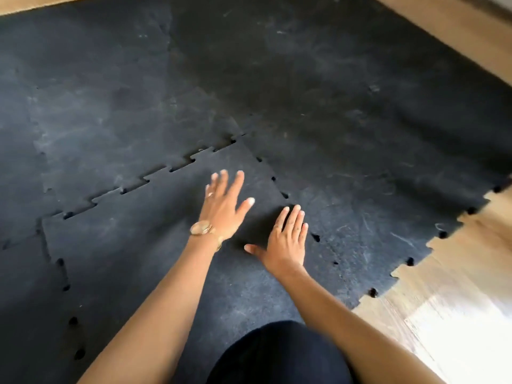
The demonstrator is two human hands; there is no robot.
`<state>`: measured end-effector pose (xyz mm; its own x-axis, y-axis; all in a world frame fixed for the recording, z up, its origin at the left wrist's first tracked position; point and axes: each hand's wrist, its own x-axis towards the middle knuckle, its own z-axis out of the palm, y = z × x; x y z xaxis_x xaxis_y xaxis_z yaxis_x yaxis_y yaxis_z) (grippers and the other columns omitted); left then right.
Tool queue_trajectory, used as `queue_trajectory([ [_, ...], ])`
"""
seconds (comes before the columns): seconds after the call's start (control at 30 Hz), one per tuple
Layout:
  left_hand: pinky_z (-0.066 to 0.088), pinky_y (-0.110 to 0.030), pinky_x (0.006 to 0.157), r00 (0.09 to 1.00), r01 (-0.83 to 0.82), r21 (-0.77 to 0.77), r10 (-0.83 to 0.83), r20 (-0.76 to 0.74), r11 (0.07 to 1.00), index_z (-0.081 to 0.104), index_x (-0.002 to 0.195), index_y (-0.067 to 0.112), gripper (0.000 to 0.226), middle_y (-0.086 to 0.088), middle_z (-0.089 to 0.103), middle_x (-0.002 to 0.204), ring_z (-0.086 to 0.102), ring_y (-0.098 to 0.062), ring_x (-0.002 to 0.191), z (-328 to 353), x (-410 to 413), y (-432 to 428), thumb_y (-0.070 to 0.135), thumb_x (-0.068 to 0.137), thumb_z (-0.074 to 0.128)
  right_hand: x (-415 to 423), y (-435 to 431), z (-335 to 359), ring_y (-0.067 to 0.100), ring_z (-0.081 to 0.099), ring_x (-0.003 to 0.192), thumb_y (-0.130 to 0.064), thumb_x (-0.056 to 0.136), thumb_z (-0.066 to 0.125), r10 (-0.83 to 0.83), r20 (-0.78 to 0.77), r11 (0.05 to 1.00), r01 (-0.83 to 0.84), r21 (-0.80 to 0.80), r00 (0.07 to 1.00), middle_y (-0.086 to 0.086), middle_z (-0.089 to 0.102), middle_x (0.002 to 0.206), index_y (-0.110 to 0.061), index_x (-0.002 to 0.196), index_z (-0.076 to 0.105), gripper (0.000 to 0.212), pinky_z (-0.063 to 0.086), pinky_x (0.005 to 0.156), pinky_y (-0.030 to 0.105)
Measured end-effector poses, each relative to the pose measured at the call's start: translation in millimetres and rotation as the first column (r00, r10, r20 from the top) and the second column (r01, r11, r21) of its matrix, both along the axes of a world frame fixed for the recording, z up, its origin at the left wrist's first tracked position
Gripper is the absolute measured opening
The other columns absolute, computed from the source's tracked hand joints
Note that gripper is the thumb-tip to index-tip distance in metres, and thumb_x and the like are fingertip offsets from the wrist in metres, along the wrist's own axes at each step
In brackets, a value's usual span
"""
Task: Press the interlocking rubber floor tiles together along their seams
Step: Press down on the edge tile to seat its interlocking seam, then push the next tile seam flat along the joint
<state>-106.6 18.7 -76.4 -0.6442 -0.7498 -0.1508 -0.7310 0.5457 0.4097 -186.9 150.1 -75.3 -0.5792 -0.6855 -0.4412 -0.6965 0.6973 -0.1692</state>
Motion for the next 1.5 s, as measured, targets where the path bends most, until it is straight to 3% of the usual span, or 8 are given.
queue_trajectory([
  [0.13,-0.005,-0.043,0.119,0.896,0.402,-0.068,-0.376,0.236,0.913,0.002,0.155,0.030,0.072,-0.011,-0.009,0.162,-0.013,-0.030,0.148,-3.1,-54.4,-20.9,0.057,0.097,0.035,14.9,46.9,-21.3,0.034,-0.013,0.147,-0.084,0.076,0.006,-0.169,-0.137,0.973,0.144,-0.181,0.976,0.022,-0.015,0.158,0.000,0.147,-0.014,0.112,-0.004,0.120,0.048],
  [0.23,-0.003,-0.049,0.120,0.801,0.499,-0.034,-0.446,0.400,0.866,-0.006,0.153,0.037,0.092,-0.008,-0.014,0.162,-0.014,-0.031,0.148,-11.1,-61.6,-37.5,0.078,0.082,0.037,16.2,51.6,-31.3,0.034,0.004,0.148,-0.086,0.074,0.013,-0.231,-0.159,0.947,0.184,-0.261,0.960,0.022,0.005,0.159,0.003,0.149,0.005,0.117,0.005,0.120,0.051],
  [0.33,0.000,-0.053,0.119,0.822,0.481,-0.042,-0.434,0.367,0.876,-0.011,0.150,0.044,0.097,-0.002,-0.018,0.161,-0.013,-0.030,0.148,-20.6,-55.6,-41.4,0.085,0.076,0.035,10.8,42.5,-32.4,0.035,0.010,0.148,-0.088,0.072,0.021,-0.196,-0.162,0.953,0.149,-0.262,0.967,0.016,0.011,0.160,0.000,0.150,0.013,0.118,0.005,0.118,0.054],
  [0.6,0.008,-0.052,0.119,0.837,0.474,-0.088,-0.417,0.355,0.876,-0.009,0.152,0.039,0.088,-0.003,-0.014,0.162,-0.006,-0.033,0.149,-23.2,-51.1,-35.2,0.079,0.083,0.029,-8.1,14.9,-21.1,0.029,-0.018,0.147,-0.099,0.051,0.028,-0.081,-0.063,0.985,0.070,-0.160,0.995,0.005,-0.028,0.155,-0.010,0.148,-0.022,0.142,-0.014,0.118,0.045],
  [0.8,0.038,-0.053,0.103,0.750,0.514,-0.167,-0.348,0.562,0.841,0.000,0.154,0.028,0.109,-0.020,0.007,0.158,0.020,-0.047,0.142,-11.2,-85.4,-31.4,0.078,0.072,0.053,-15.3,13.7,-22.0,0.030,-0.018,0.147,-0.095,0.050,0.045,-0.060,0.009,0.984,0.061,-0.166,0.998,0.002,-0.037,0.150,-0.012,0.147,-0.025,0.146,-0.015,0.116,0.041],
  [1.07,0.036,-0.054,0.106,0.755,0.523,-0.092,-0.410,0.512,0.848,-0.017,0.149,0.040,0.110,-0.008,-0.015,0.161,-0.003,-0.035,0.148,-15.0,-83.8,-52.5,0.084,0.070,0.046,-20.2,-11.3,-6.9,0.044,-0.025,0.141,-0.070,0.048,0.079,-0.078,0.110,0.996,0.082,-0.039,0.991,0.008,-0.029,0.157,-0.009,0.149,-0.020,0.154,-0.013,0.116,0.049],
  [1.33,0.043,-0.048,0.099,0.923,0.100,-0.023,-0.084,0.376,0.995,0.008,0.154,0.014,0.106,-0.002,0.003,0.163,0.004,-0.028,0.149,0.7,-91.5,-53.7,0.073,0.078,0.053,-15.9,-19.7,8.7,0.050,-0.028,0.137,-0.062,0.055,0.082,-0.071,0.105,0.995,0.063,0.082,0.992,0.013,-0.031,0.156,-0.002,0.145,-0.025,0.152,-0.010,0.117,0.054],
  [1.5,0.043,-0.047,0.097,0.926,0.110,-0.059,-0.081,0.370,0.992,0.020,0.152,0.023,0.098,-0.003,0.009,0.161,0.012,-0.028,0.148,0.3,-90.2,-56.1,0.079,0.077,0.047,-15.7,-16.9,5.9,0.047,-0.029,0.138,-0.061,0.053,0.083,-0.086,0.113,0.996,0.083,0.036,0.990,0.010,-0.031,0.156,-0.004,0.146,-0.025,0.153,-0.010,0.118,0.051],
])
